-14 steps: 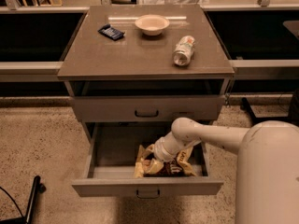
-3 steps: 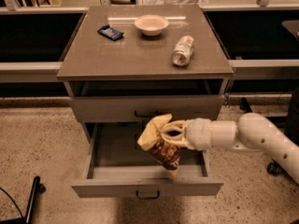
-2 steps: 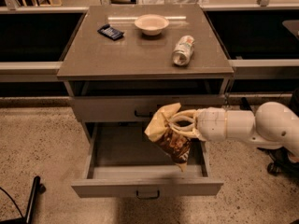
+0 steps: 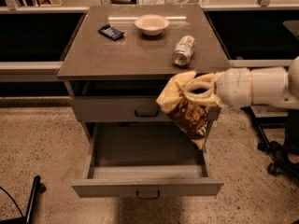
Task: Pick brown chip bag from middle drawer and place on counter
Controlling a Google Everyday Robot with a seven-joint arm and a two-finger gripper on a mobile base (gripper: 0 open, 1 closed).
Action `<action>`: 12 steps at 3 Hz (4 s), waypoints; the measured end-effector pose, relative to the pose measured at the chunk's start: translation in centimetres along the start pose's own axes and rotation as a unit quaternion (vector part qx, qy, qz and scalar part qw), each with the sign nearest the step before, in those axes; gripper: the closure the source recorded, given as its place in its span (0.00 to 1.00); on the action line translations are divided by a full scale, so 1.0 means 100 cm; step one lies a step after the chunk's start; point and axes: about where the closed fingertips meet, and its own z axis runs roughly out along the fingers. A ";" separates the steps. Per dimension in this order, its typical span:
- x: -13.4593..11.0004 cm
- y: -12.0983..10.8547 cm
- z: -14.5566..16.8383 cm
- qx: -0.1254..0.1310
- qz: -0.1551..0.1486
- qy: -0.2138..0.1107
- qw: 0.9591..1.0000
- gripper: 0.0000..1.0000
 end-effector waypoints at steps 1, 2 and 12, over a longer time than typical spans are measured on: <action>-0.036 -0.033 -0.020 -0.005 -0.011 0.045 0.999 1.00; -0.076 -0.062 -0.038 -0.007 -0.021 0.080 0.997 1.00; -0.117 -0.251 0.147 -0.025 0.062 0.169 0.983 0.84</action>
Offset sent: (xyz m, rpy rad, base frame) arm 0.0143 -0.0103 0.1710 -0.2392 -0.0259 -0.0939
